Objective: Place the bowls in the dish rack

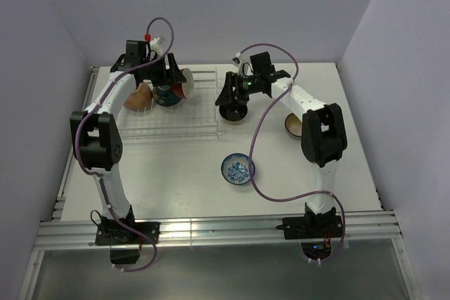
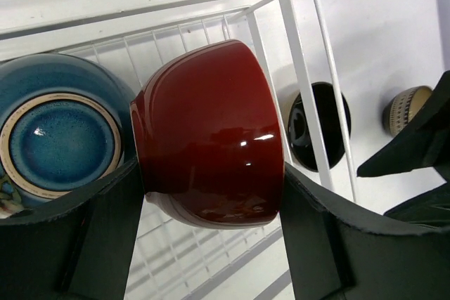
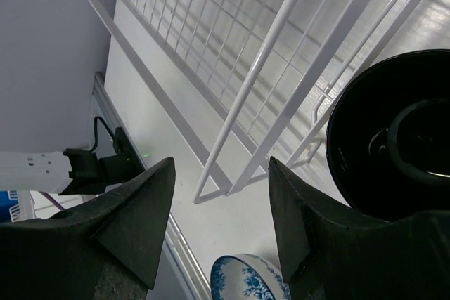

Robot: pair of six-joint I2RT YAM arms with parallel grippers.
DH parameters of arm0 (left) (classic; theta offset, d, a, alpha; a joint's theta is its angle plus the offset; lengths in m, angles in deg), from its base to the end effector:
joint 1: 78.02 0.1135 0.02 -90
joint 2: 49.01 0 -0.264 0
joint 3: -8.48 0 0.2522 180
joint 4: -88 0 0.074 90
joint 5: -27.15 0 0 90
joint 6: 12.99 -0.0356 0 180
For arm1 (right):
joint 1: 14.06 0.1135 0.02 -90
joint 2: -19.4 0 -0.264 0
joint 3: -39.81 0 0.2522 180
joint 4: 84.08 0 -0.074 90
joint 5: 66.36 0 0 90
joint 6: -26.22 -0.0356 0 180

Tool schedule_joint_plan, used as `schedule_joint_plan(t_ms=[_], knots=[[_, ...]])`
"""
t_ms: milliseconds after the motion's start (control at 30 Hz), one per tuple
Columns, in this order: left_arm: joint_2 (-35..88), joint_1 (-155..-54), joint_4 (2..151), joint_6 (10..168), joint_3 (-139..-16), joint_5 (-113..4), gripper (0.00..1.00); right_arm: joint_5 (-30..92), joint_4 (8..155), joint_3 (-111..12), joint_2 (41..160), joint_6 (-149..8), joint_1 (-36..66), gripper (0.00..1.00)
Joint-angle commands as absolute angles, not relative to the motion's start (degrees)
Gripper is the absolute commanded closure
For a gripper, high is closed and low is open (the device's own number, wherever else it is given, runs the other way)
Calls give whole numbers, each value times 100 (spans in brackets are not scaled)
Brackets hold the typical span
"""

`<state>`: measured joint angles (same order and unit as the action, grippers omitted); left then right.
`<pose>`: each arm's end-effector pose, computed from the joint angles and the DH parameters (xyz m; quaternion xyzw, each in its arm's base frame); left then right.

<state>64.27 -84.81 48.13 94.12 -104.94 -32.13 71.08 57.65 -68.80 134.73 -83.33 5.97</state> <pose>0.4516 -0.0721 0.2898 0.0335 0.8796 -0.3194 0.3511 0.4164 0.1797 0.2533 -0.1575 0.8451 0.4683 0.2039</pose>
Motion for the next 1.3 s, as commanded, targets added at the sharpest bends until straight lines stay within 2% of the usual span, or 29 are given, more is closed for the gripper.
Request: schedule_joint_plan(t_ms=[0,200,467,733,1267], knots=[[6305,-8619,4902,8950,-10961,-3367,100,7101,5764,-7177,13533,-8391,668,37],[6270,-8857,4788,8458,-10987,-3754,100,7110,5667,-7248,13656,-8373,668,38],[6384,-9085,4629,7817,-11242,-4062,100,7048,5553,-7327,13744,-8321,703,45],[6165,-9384,4760,6867,-10988,-4378,100,7145,5553,-7397,13893,-8426,694,50],[6059,-9762,5253,5391,-10601,-4932,100,7347,5482,-7467,14104,-8488,694,50]])
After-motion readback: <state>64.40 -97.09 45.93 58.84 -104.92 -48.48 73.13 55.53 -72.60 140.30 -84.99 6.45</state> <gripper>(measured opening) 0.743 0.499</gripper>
